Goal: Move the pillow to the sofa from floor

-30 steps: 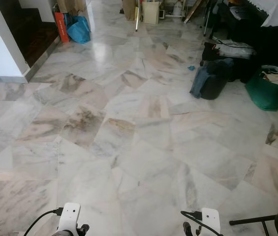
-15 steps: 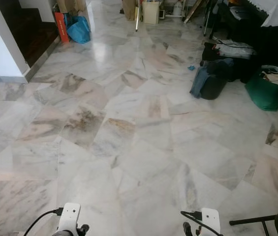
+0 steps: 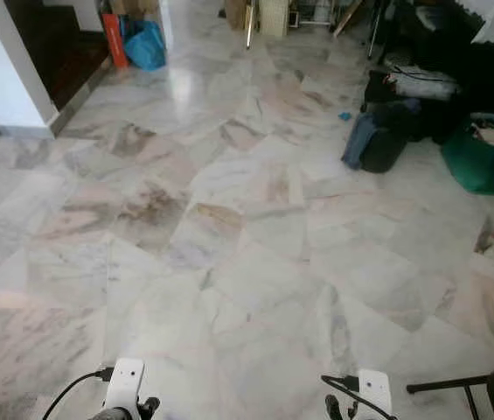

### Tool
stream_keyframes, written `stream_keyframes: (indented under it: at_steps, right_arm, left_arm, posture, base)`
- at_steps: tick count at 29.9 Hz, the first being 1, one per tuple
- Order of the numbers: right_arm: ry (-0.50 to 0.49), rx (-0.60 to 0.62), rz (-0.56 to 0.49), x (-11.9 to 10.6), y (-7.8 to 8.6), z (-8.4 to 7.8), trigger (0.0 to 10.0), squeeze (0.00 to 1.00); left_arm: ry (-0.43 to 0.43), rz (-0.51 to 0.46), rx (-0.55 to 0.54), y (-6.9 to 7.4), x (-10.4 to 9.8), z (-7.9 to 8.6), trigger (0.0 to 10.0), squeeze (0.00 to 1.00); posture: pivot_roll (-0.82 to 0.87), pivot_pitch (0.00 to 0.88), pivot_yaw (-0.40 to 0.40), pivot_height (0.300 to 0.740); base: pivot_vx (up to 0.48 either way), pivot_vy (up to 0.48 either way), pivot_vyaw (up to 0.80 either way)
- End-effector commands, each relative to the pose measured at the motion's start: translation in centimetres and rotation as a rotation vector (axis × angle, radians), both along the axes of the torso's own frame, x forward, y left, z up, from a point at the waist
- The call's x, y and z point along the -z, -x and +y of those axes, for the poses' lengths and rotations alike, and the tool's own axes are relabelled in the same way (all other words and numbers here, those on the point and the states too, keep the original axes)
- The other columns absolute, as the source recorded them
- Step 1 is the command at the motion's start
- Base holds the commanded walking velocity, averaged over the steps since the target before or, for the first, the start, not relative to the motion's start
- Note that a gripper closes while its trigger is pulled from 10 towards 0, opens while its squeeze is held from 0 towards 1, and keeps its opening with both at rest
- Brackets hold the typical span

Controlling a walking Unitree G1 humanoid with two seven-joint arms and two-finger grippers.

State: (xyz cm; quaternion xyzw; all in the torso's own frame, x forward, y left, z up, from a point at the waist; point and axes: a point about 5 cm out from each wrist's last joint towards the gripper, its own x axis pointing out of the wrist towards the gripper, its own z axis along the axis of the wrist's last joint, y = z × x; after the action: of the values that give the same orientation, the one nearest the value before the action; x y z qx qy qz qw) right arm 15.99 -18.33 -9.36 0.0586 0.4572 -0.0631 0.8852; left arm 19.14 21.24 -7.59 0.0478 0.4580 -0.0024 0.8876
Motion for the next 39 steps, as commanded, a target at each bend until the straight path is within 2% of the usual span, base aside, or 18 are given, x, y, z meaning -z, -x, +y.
stream_keyframes:
  at_steps: [1, 39]
  right_arm:
    - [0.001, -0.008, 0.018, 0.16, 0.33, -0.03, 10.0, 0.00]
    - [0.003, -0.021, 0.020, 0.10, 0.20, -0.11, 10.0, 0.00]
  left_arm:
    - [-0.001, 0.039, -0.013, 0.76, 0.41, 0.10, 10.0, 0.00]
    - [0.007, 0.040, -0.022, 0.67, 0.40, -0.03, 10.0, 0.00]
  posture:
    - [0.09, 0.032, -0.003, 0.740]
    - [0.09, 0.042, -0.006, 0.740]
  base:
    - [-0.319, 0.000, 0.00]
    - [-0.320, 0.000, 0.00]
